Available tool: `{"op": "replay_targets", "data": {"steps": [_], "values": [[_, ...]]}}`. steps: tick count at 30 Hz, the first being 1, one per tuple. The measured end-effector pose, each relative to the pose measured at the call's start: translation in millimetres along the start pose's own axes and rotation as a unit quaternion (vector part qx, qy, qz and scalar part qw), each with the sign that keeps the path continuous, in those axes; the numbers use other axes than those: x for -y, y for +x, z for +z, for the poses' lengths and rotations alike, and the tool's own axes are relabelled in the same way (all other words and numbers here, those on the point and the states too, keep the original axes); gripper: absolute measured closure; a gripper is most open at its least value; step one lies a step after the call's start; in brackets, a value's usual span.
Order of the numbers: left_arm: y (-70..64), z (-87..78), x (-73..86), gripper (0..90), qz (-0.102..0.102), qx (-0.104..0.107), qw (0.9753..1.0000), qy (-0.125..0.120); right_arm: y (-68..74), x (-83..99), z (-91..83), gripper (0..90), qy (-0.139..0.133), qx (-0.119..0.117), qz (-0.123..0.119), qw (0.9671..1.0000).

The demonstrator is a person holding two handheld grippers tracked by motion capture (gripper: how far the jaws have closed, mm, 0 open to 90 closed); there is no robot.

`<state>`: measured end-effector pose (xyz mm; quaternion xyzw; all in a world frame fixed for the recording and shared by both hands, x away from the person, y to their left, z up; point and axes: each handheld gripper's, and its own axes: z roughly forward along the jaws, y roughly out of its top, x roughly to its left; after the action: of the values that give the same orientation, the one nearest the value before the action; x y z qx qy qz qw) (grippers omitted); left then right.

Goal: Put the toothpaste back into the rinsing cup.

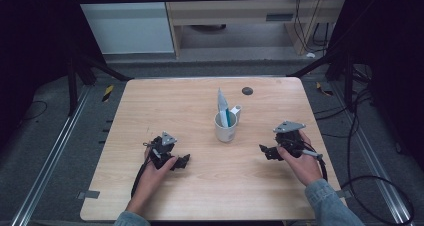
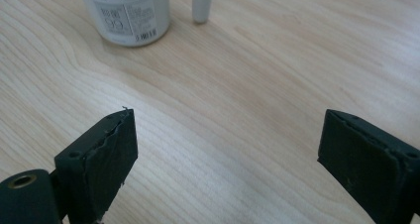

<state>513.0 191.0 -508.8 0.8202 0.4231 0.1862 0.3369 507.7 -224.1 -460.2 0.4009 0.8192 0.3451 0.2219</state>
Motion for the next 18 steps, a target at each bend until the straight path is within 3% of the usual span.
{"op": "replay_targets", "data": {"steps": [10, 18], "values": [[-0.1, 0.0, 0.0, 0.0, 0.0, 0.0, 1.0, 0.0, -22.1, 25.7, 9.0, 8.7, 0.008, 0.017, 0.041, 0.999], [-0.1, 0.0, 0.0, 0.0, 0.0, 0.0, 1.0, 0.0, -39.1, 40.4, 13.3, 8.8, 0.006, 0.034, 0.082, 0.996]]}}
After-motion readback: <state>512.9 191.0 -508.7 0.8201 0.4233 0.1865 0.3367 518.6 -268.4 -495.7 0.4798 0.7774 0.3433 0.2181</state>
